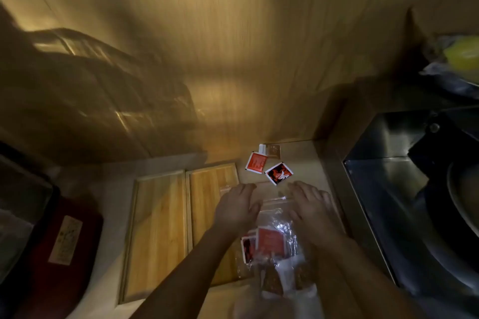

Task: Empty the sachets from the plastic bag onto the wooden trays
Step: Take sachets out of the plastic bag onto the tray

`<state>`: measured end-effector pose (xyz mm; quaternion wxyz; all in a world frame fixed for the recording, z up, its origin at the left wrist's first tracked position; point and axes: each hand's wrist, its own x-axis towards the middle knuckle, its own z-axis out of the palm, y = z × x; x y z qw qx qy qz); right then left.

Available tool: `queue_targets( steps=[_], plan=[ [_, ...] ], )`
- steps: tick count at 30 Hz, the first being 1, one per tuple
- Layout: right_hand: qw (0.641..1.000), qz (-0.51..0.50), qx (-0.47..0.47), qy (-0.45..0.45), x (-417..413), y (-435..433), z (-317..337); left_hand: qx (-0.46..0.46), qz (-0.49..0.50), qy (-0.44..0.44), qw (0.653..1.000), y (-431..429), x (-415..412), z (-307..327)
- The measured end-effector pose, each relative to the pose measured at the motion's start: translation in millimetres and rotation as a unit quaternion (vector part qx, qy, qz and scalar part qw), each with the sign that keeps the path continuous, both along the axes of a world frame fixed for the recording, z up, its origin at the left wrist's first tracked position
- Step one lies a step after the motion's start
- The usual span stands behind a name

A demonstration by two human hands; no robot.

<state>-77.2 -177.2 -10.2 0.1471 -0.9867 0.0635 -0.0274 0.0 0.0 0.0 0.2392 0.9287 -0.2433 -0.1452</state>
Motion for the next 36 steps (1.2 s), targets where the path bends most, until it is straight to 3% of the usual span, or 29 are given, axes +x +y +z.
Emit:
queue_targets(
  steps=[5,9,12,17,20,27,33,36],
  plan=[
    [0.996,0.002,0.032,0.085,4.3,-10.2,-15.5,0.046,-0.011,0.037,0.998,0.6,-7.9,-18.0],
    [0.994,0.017,0.051,0.1,7.2,-13.3,-17.6,0.04,-0.001,0.032,0.999,2.6,-12.1,-25.1],
    [0.982,-0.005,0.166,0.093,9.4,-13.4,-12.2,0.027,0.009,0.047,0.999,3.1,-10.6,-20.2],
    [0.922,-0.038,0.37,0.109,7.5,-12.8,4.0,0.052,-0.055,0.077,0.994,1.5,-9.4,-9.8],
    [0.884,-0.042,0.449,0.122,6.9,-13.4,13.8,-0.044,-0.052,0.144,0.987,-3.7,-14.0,6.3],
    [0.887,0.019,0.437,0.151,13.1,-21.6,39.7,-0.129,0.004,0.229,0.965,-13.7,-18.7,53.2],
    [0.888,0.046,0.429,0.159,18.6,-21.9,62.8,-0.073,-0.056,0.226,0.97,-13.6,-25.4,88.0],
    [0.892,0.065,0.421,0.154,21.1,-17.7,70.8,-0.099,-0.031,0.251,0.962,-10.7,-32.5,95.6]
  ],
)
